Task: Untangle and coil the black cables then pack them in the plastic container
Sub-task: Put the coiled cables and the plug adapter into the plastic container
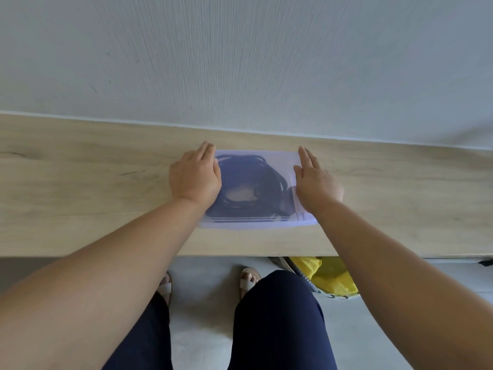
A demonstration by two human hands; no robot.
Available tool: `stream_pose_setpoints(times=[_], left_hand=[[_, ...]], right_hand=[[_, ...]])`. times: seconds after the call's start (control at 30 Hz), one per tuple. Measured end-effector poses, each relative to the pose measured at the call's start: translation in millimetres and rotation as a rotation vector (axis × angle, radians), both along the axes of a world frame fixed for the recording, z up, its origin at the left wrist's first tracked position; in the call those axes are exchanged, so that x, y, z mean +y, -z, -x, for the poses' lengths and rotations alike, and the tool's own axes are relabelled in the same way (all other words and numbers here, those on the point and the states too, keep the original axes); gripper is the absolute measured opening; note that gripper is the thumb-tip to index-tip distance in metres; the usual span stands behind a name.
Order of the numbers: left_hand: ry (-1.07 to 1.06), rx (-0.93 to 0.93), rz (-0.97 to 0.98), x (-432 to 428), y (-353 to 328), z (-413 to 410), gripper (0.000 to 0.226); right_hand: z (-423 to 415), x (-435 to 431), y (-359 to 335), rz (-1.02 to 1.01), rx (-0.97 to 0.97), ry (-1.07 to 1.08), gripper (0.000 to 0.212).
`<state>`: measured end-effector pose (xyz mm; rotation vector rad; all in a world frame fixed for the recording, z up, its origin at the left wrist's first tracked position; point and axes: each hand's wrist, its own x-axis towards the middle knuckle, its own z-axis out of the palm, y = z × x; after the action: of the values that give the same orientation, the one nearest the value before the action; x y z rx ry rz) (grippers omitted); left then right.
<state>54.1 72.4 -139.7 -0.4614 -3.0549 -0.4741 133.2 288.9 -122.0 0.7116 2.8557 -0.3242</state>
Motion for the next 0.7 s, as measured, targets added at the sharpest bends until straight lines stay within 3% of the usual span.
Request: stream_pose_setpoints(times=[0.23,0.43,0.6,0.7], left_hand=[[0.105,-0.235,0.239,-4.4,-8.3,-4.6,0.069],[0.208,-0.130,0.199,-3.7,-18.4,-48.3,0.067],[0.278,-0.085,0.189,-11.9,6.3,-67.1,0.078],[0.267,0.020,0.070,-9.9,16.0,-65.3,0.063]], right_hand=[[4.1,-0.3,-10.2,0.080,-0.116,-0.050,0.055],[-32.1,-21.6,-13.5,-0.003,0.009,-0.160,0.067],[-57.0,-39.7,1.7,-0.064,-0.110,-0.199,0.063],[-54.8,-39.7,4.0,-0.051,-0.084,-0.181,0.062]])
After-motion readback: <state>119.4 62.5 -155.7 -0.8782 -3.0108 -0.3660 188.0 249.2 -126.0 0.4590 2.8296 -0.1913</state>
